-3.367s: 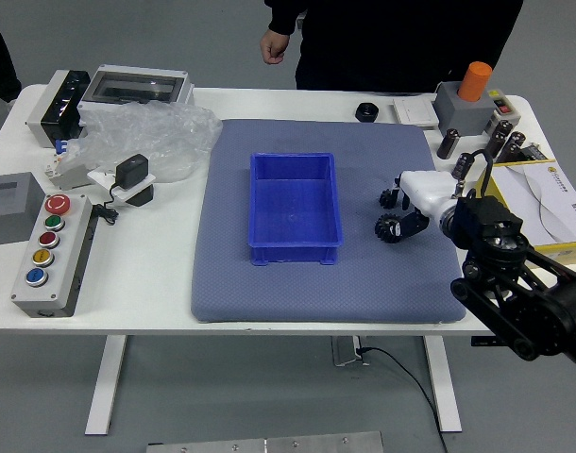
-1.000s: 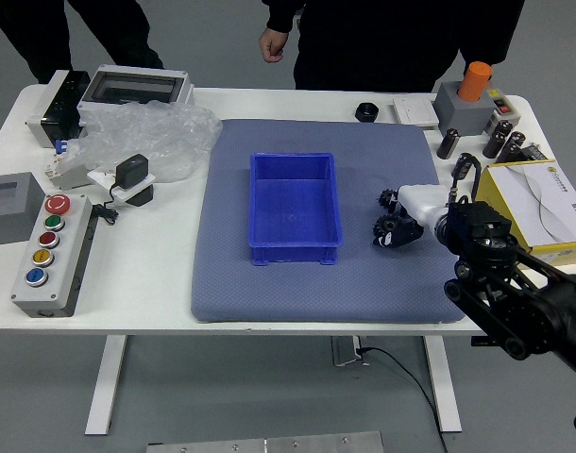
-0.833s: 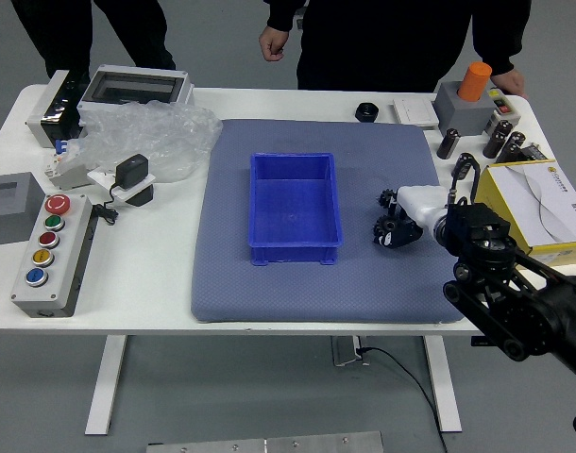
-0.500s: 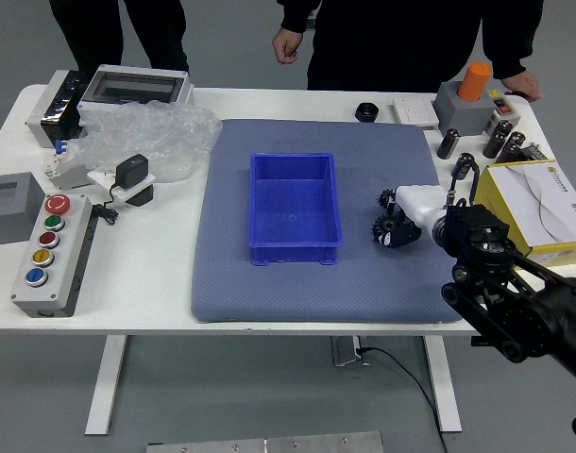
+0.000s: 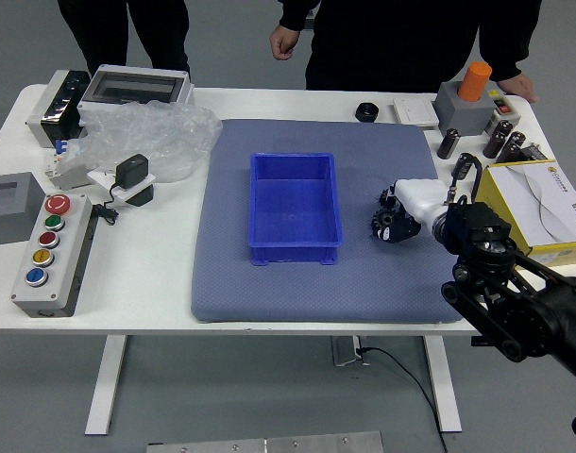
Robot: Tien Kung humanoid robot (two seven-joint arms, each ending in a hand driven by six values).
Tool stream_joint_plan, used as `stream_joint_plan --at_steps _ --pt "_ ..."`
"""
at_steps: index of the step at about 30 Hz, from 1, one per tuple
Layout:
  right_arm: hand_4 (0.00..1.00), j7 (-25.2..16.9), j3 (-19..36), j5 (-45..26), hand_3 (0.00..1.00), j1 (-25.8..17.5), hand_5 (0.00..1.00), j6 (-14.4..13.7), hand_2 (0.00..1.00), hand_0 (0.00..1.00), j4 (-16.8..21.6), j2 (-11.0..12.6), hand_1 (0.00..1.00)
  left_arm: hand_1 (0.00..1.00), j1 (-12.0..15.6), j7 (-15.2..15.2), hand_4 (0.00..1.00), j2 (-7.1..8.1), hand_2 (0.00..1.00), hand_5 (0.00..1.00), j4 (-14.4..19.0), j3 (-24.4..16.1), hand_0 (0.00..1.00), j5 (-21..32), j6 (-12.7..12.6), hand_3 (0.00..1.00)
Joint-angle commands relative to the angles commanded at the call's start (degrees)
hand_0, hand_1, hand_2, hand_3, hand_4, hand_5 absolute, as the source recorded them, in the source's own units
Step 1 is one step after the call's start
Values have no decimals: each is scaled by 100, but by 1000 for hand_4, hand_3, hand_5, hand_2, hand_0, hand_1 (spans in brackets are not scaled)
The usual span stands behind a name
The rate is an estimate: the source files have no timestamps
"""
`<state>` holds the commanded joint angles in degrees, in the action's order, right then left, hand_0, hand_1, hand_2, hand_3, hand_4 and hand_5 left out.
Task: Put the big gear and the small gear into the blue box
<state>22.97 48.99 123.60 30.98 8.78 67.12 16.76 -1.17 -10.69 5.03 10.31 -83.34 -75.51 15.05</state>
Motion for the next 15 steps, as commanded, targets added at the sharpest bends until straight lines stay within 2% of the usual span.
stream_joint_plan --at_steps 15 --pt "798 133 186 13 458 174 98 157 394 472 575 302 395 818 -22 7 740 47 825 294 0 3 847 10 -3 860"
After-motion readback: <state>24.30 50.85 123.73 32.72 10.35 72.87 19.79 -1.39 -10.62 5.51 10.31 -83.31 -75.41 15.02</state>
